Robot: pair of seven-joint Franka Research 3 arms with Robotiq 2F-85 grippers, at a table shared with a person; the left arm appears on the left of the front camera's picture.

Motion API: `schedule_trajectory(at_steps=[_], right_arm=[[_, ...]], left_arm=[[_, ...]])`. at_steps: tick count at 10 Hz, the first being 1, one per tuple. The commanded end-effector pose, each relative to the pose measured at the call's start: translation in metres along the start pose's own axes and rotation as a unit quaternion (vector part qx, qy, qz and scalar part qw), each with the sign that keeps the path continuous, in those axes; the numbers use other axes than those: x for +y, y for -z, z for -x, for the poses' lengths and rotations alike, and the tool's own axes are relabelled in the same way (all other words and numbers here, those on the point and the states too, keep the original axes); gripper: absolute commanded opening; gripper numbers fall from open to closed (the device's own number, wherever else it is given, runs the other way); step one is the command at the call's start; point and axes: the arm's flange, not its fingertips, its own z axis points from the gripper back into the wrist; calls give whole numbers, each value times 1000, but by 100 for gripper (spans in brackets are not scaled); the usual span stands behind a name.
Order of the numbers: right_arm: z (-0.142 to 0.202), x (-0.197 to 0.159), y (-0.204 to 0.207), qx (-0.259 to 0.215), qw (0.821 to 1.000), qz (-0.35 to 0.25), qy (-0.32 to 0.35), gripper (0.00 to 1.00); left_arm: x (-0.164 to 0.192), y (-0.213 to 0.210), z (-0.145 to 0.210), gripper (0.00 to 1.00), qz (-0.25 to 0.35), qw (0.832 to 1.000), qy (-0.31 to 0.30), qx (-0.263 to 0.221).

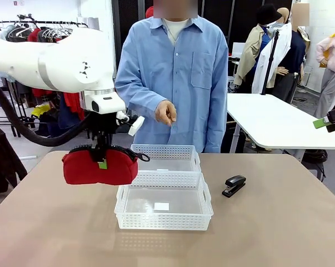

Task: Distribute items into two baskets.
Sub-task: Move the picked Pencil pouch towards the Organizing basket indicated by the person, stopping as directed.

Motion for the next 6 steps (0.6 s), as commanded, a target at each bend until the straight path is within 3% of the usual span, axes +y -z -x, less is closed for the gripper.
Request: schedule_trajectory(at_steps=[1,4,6], right_arm=[[-2,1,1,-6,1000,-5,-2,100],[-2,1,1,-6,1000,-5,-2,100],[-2,1,1,-6,1000,-5,-2,100]], left_arm=[[2,9,-6,0,2,999,37,-1],[-1,25,-15,0,5,999,47,-4],[-13,11,12,0,-20,1000,-1,10]])
